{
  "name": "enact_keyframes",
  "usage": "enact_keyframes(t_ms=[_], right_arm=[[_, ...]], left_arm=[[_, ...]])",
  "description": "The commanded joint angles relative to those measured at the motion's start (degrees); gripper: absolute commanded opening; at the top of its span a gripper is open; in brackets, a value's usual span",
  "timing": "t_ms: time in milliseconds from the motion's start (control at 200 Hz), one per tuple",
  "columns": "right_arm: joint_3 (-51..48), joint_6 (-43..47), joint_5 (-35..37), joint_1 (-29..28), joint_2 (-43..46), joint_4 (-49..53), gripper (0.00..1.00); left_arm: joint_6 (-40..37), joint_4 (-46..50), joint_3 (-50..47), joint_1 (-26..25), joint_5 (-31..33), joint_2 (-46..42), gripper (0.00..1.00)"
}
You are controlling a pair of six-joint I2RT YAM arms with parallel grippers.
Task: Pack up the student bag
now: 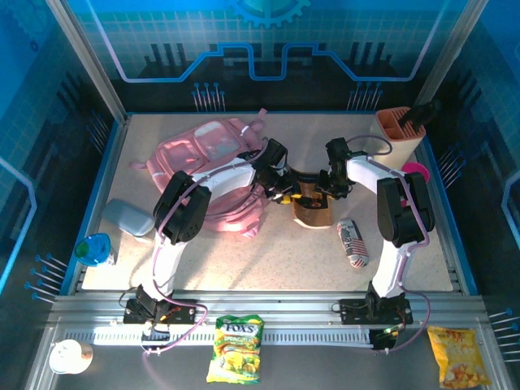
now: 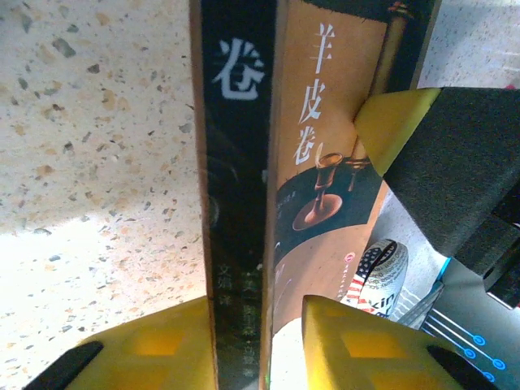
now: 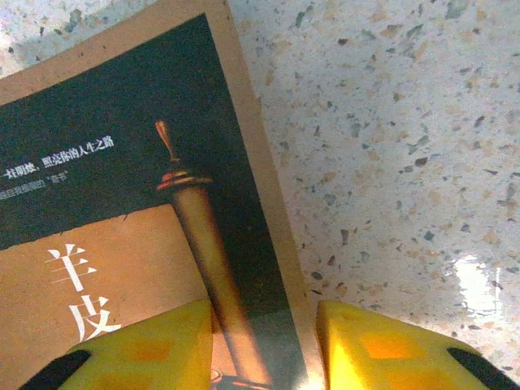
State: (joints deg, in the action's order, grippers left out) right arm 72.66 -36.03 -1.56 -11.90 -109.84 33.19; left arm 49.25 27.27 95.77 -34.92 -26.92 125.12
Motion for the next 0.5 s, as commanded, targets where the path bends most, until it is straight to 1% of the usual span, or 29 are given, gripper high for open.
enact_keyframes(t_ms=[0,115,145,220,270,430,495], right_arm=[[-2.8,-1.9,-4.1,-0.1,0.2,-0.5,0.39],[-4.9,-3.0,-5.2,0.9,3.9,-3.3,0.42],[-5.7,-3.4,-5.5,1.2,5.2,-4.5,0.43],[-8.0,-4.3,-7.5,2.0,8.7,-8.3,0.48],[-9.6,-5.2,-9.0,2.2,11.3,-10.8,0.52],[-12.8,-8.5,-13.3,2.8,17.9,-17.4,0.69],[-13.6,-10.0,-16.3,3.0,19.7,-20.0,0.76]], left_arm=[[-0.4,-2.7,2.4,-0.5,-3.3,0.1,0.24],[-1.7,-1.9,1.8,0.7,-2.0,-2.5,0.16],[-2.0,-1.8,1.5,1.0,-1.7,-3.3,0.12],[-2.7,-1.9,0.8,2.1,-1.4,-5.5,0.04],[-3.1,-2.0,0.3,2.9,-1.5,-7.1,0.0],[-4.1,-2.8,-1.5,5.2,-1.0,-12.3,0.0],[-4.0,-3.3,-2.7,6.6,-0.6,-14.6,0.0]])
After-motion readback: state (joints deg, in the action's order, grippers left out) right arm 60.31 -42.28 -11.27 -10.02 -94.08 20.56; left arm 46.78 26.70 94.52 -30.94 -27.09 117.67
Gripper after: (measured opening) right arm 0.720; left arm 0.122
